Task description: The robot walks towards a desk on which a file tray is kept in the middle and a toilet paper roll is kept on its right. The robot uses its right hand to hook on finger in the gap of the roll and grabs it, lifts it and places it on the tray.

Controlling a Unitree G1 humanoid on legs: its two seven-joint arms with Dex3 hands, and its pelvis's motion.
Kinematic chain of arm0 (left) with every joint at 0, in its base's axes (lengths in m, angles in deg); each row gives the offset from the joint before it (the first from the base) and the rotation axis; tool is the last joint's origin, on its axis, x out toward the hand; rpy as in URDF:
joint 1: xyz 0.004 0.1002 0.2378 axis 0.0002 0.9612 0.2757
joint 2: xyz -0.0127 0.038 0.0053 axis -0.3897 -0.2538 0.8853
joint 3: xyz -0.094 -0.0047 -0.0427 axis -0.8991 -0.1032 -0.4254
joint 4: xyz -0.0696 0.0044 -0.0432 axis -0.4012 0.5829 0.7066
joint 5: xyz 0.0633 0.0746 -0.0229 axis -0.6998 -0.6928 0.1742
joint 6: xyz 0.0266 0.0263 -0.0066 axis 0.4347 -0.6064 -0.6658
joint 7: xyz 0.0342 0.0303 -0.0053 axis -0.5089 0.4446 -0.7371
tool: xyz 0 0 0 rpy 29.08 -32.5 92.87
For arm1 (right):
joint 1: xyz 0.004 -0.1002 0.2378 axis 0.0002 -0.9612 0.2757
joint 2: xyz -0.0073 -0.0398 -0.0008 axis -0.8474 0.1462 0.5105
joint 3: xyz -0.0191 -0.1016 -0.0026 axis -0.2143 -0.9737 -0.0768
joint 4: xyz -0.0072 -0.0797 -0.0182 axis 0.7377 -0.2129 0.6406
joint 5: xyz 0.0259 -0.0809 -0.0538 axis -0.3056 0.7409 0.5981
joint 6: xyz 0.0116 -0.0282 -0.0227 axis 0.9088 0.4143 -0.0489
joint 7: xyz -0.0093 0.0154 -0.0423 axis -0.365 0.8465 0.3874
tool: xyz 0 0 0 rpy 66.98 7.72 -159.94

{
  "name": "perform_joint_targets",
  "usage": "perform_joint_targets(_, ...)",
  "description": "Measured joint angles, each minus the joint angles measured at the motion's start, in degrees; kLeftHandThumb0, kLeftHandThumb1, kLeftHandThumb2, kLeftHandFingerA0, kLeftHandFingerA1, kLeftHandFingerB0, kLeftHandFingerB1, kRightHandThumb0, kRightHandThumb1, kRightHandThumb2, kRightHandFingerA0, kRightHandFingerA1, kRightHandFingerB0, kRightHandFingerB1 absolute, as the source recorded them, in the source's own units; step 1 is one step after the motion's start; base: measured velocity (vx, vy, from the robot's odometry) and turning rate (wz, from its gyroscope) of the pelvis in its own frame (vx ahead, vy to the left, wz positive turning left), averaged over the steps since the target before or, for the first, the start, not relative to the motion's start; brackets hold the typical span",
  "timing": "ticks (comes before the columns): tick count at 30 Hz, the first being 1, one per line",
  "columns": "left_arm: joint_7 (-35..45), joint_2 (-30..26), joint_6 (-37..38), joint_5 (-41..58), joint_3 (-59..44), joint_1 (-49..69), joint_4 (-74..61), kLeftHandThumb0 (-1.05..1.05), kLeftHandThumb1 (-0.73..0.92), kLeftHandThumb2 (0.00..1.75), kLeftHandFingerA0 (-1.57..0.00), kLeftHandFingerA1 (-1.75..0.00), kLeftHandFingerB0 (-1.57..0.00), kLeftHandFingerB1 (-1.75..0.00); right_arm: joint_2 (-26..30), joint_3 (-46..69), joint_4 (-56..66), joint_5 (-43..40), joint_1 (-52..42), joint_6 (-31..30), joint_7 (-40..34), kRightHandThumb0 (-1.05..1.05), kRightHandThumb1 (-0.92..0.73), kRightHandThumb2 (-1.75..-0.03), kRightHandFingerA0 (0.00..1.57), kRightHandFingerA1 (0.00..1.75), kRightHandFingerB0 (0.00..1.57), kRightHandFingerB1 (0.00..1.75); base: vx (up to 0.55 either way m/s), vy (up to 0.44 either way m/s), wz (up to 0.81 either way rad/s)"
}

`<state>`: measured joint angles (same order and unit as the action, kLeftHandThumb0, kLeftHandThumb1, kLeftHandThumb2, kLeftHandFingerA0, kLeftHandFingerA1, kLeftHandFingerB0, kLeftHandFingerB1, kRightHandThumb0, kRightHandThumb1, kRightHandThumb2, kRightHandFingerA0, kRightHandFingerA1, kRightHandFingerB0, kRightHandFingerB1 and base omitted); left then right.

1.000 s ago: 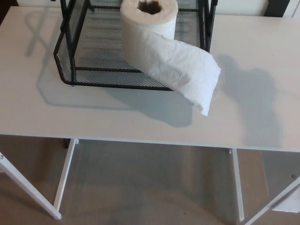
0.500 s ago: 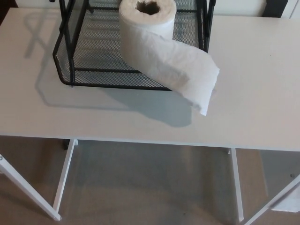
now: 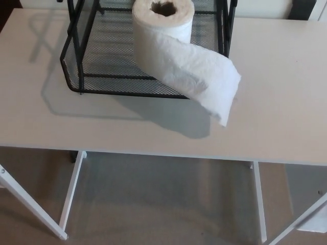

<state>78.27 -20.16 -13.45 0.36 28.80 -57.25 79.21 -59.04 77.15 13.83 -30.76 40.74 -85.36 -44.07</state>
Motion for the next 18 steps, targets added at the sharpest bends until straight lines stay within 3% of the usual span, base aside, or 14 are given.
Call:
perform_joint_targets(1, -0.04, -0.01, 0.00, -0.04, -0.16, 0.00, -0.25, -0.58, 0.92, 0.77, -0.21, -0.42, -0.24, -0.38, -1.03, 0.18, -0.67, -0.10, -2.15, -0.70, -1.19, -0.49, -0.46, -0.71, 0.17, 0.73, 0.10, 0.46, 0.00, 0.000, 0.00)
perform_joint_targets(2, -0.08, -0.02, 0.00, -0.10, -0.16, -0.01, -0.40, -0.58, 0.92, 0.76, -0.20, -0.42, -0.23, -0.40, -1.71, 0.49, -0.98, -0.36, -3.31, -1.40, -1.91, -0.49, -0.45, -0.70, 0.14, 0.75, 0.09, 0.49, 0.00, 0.000, 0.00)
perform_joint_targets(3, -0.11, -0.02, 0.00, -0.14, -0.16, -0.02, -0.55, -0.61, 0.91, 0.73, -0.20, -0.44, -0.21, -0.40, -2.25, 0.64, -1.37, -0.64, -4.29, -1.94, -2.61, -0.36, -0.46, -0.99, 0.14, 0.63, 0.00, 0.53, 0.00, 0.000, 0.00)
perform_joint_targets(4, -0.14, -0.03, 0.00, -0.17, -0.17, -0.02, -0.73, -0.61, 0.92, 0.73, -0.21, -0.44, -0.24, -0.42, -2.57, 0.39, -1.84, -0.84, -5.18, -2.17, -3.19, -0.57, -0.45, -0.75, 0.22, 0.73, 0.03, 0.47, 0.00, 0.000, 0.00)
perform_joint_targets(6, -0.32, -0.08, -0.10, -0.19, -0.34, -0.14, -1.41, -0.61, 0.92, 0.73, -0.21, -0.44, -0.24, -0.42, -2.62, -1.99, -4.98, -1.43, -8.11, -2.67, -5.10, -0.57, -0.45, -0.75, 0.22, 0.73, 0.03, 0.47, 0.00, 0.000, 0.00)
perform_joint_targets(8, -0.59, -0.14, -0.35, -0.20, -0.48, -0.40, -1.85, -0.62, 0.92, 0.74, -0.18, -0.44, -0.20, -0.41, -2.28, -5.01, -7.68, -1.73, -9.86, -2.89, -6.52, -0.60, -0.46, -0.79, 0.37, 0.74, 0.05, 0.47, 0.00, 0.000, 0.00)
perform_joint_targets(12, -0.58, -0.54, -0.74, -0.18, -0.76, -0.56, -2.79, -0.63, 0.92, 0.75, -0.19, -0.44, -0.21, -0.41, 0.22, -13.61, -13.88, -3.03, -12.88, -1.96, -7.93, -0.58, -0.45, -0.79, 0.40, 0.65, 0.11, 0.45, 0.00, 0.000, 0.00)
perform_joint_targets(18, -0.68, -0.92, -1.29, -0.47, -0.46, -1.45, -2.03, -0.62, 0.92, 0.77, -0.20, -0.44, -0.22, -0.42, 3.71, -21.75, -19.60, -6.22, -13.42, 0.70, -8.34, -0.55, -0.47, -0.79, 0.41, 0.67, 0.10, 0.45, 0.00, 0.000, 0.00)
